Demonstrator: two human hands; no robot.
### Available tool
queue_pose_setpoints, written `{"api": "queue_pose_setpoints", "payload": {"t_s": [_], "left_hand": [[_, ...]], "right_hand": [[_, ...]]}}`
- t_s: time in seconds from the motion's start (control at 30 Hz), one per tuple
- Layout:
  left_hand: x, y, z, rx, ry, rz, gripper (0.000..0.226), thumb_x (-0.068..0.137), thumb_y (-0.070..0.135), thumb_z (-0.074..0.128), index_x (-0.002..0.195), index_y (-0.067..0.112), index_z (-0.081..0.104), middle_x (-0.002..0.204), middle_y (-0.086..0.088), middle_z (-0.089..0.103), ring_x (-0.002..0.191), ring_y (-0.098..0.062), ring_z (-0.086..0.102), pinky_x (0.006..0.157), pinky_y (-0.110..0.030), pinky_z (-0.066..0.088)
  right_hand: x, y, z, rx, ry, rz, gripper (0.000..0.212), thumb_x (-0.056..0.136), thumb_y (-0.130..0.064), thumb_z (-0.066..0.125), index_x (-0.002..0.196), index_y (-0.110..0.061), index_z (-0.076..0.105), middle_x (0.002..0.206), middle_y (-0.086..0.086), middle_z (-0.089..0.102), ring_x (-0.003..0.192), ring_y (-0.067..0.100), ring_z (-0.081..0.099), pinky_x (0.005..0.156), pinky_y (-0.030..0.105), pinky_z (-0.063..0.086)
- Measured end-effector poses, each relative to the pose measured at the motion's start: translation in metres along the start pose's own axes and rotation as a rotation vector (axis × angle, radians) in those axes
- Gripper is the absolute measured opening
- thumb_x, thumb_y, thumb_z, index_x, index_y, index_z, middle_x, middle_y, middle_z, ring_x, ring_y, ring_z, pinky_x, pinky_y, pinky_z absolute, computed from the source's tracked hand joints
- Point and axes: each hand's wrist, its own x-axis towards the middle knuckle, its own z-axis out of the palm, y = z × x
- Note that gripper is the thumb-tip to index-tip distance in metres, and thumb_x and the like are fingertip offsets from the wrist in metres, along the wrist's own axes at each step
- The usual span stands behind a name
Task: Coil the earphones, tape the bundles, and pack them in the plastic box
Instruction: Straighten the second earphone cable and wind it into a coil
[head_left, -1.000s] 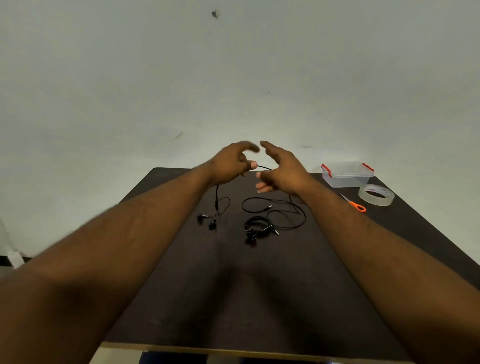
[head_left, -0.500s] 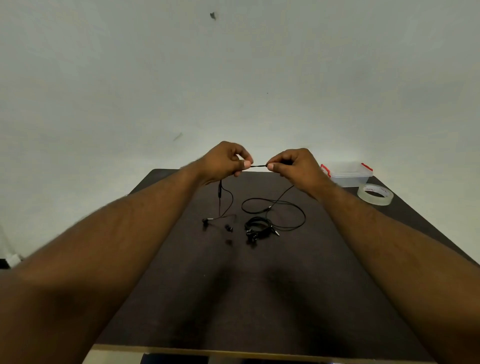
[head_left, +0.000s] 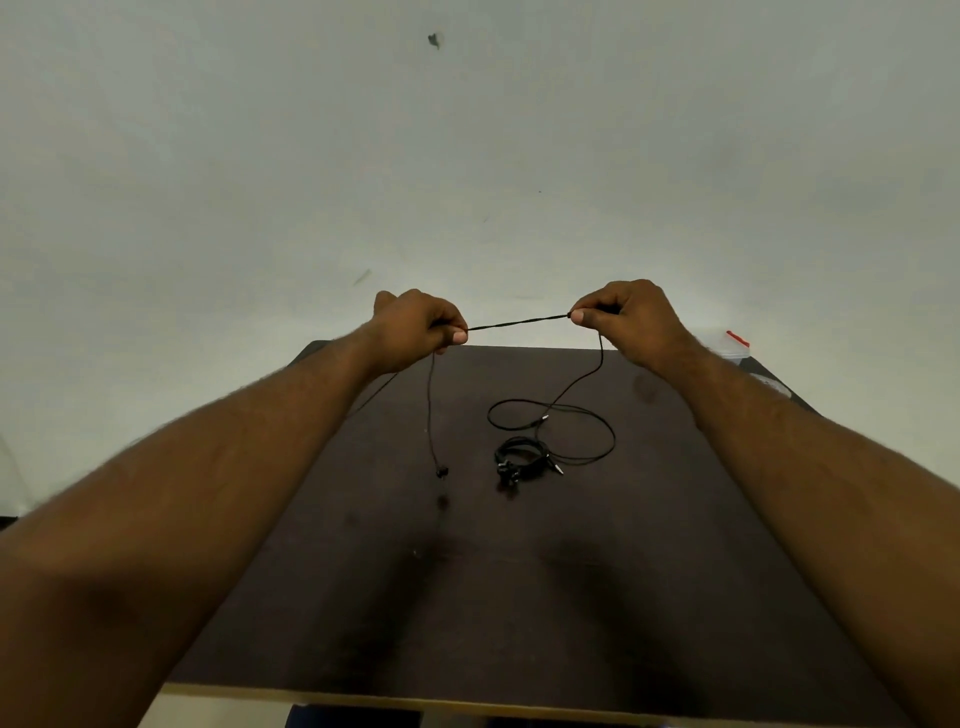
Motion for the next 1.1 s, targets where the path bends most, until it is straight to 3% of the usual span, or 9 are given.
{"api": "queue_pose_setpoints", "payload": {"t_s": [0.1,0.27,0.43,0.53,0.63,0.7,0.8,0.9,1.1], "left_hand": [[0.001,-0.004,0.003,-0.016,0.007,-0.010,0.013,0.094,0.040,0.057,0.093,0.034,0.069,0.073,0.012,0.067,0.088,-0.006,0.059,0.094,-0.035,0.023],[0.005,-0.009,0.008,0.086,0.001,-0.031,0.017,0.094,0.043,0.055,0.098,0.037,0.070,0.072,0.012,0.063,0.096,-0.022,0.051,0.092,-0.037,0.029],[-0.014,-0.036,0.001,0.174,0.009,-0.150,0.029,0.097,0.026,0.048,0.075,0.032,0.066,0.067,0.011,0.065,0.088,-0.018,0.059,0.089,-0.034,0.030],[-0.022,-0.055,0.003,0.179,0.035,-0.200,0.035,0.097,0.025,0.043,0.074,0.041,0.063,0.067,0.024,0.065,0.090,-0.021,0.058,0.079,-0.030,0.027],[-0.022,-0.054,0.006,0.238,0.051,-0.193,0.037,0.097,0.021,0.043,0.071,0.041,0.060,0.065,0.020,0.062,0.093,-0.023,0.053,0.076,-0.028,0.023],[-0.022,-0.055,0.005,0.285,0.071,-0.194,0.037,0.096,0.016,0.043,0.073,0.039,0.062,0.073,0.014,0.060,0.099,-0.024,0.050,0.080,-0.027,0.020],[-0.024,-0.056,0.003,0.403,0.068,-0.255,0.027,0.093,0.015,0.050,0.084,0.036,0.066,0.096,0.006,0.054,0.114,-0.025,0.039,0.106,-0.039,0.010],[-0.024,-0.044,0.002,0.657,0.030,-0.303,0.012,0.092,0.022,0.058,0.092,0.032,0.065,0.107,-0.004,0.054,0.123,-0.021,0.024,0.109,-0.050,-0.004],[-0.025,-0.038,0.003,0.824,0.018,-0.321,0.015,0.095,0.027,0.053,0.103,0.031,0.066,0.103,-0.002,0.065,0.128,-0.019,0.035,0.112,-0.058,-0.002]], "right_hand": [[0.001,0.004,-0.005,-0.005,0.021,0.009,0.010,0.085,-0.017,0.070,0.093,-0.014,0.076,0.084,-0.007,0.067,0.082,0.003,0.060,0.073,0.014,0.042],[0.000,0.005,-0.007,-0.006,0.073,0.018,0.010,0.085,-0.016,0.070,0.093,-0.012,0.076,0.086,-0.004,0.067,0.078,0.001,0.059,0.070,0.013,0.040],[-0.012,0.029,-0.039,-0.081,0.184,0.072,0.016,0.088,-0.014,0.067,0.099,-0.006,0.074,0.091,0.000,0.067,0.086,0.010,0.060,0.073,0.011,0.040],[-0.020,0.041,-0.042,-0.109,0.161,0.085,0.014,0.088,-0.013,0.067,0.097,-0.006,0.075,0.090,-0.001,0.067,0.088,0.011,0.060,0.067,-0.002,0.036],[-0.022,0.043,-0.038,-0.103,0.170,0.104,0.015,0.088,-0.013,0.066,0.098,-0.005,0.074,0.091,-0.001,0.067,0.088,0.010,0.059,0.066,-0.002,0.034],[-0.022,0.046,-0.038,-0.107,0.177,0.111,0.016,0.088,-0.015,0.066,0.099,-0.006,0.075,0.095,0.002,0.069,0.089,0.009,0.059,0.068,0.001,0.035],[-0.023,0.048,-0.038,-0.105,0.159,0.114,0.017,0.088,-0.016,0.066,0.099,-0.006,0.074,0.096,0.003,0.070,0.088,0.008,0.059,0.067,0.001,0.034],[-0.023,0.046,-0.032,-0.085,0.150,0.118,0.017,0.089,-0.016,0.066,0.100,-0.006,0.074,0.098,0.004,0.071,0.090,0.010,0.059,0.069,0.005,0.036],[-0.024,0.047,-0.030,-0.096,0.133,0.113,0.018,0.088,-0.016,0.066,0.100,-0.005,0.074,0.101,0.008,0.072,0.090,0.010,0.059,0.071,0.007,0.037]]}}
